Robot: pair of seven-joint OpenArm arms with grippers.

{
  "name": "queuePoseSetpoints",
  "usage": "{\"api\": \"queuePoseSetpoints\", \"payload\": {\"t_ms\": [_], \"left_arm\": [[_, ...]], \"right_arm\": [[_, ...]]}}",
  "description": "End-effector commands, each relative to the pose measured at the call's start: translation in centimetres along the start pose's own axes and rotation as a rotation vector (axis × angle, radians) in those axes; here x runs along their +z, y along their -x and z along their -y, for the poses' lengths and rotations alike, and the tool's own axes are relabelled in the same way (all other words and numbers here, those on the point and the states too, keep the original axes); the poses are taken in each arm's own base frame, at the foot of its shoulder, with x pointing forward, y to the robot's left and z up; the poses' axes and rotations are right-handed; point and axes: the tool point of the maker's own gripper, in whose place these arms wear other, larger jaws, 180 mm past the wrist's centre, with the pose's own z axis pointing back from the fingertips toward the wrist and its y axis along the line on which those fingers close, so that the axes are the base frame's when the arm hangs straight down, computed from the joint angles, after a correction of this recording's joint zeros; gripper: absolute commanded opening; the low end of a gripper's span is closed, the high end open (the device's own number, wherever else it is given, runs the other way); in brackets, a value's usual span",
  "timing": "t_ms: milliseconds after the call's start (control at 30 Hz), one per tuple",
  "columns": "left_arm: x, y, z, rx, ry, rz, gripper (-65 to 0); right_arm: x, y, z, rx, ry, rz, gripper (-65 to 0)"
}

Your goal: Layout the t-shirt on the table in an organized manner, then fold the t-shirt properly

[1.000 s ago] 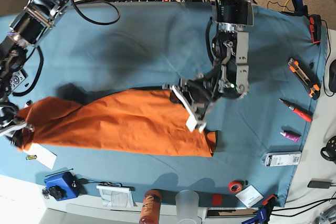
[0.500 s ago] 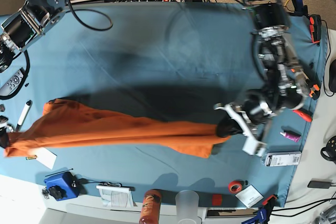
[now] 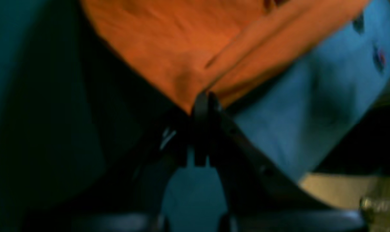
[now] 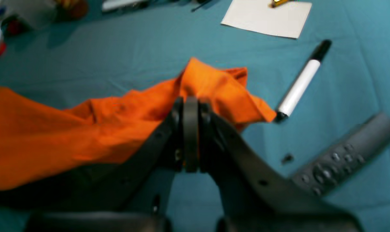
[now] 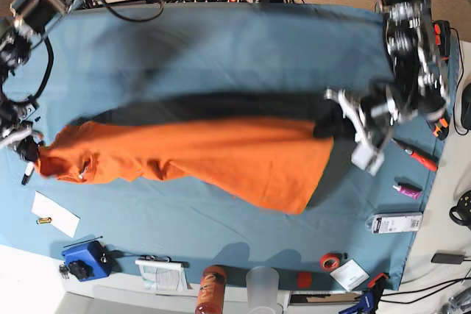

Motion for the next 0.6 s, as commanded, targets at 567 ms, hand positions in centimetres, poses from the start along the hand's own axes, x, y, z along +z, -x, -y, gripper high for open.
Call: {"api": "queuePoseSetpoints", "payload": {"t_ms": [567], "left_arm": [[14.3,0.1,-2.3,-0.062,-0.421,0.18,-65.0]], "right_arm": [[12.7,-5.9,-5.2,0.276,0.113,0.413,-65.0]]}}
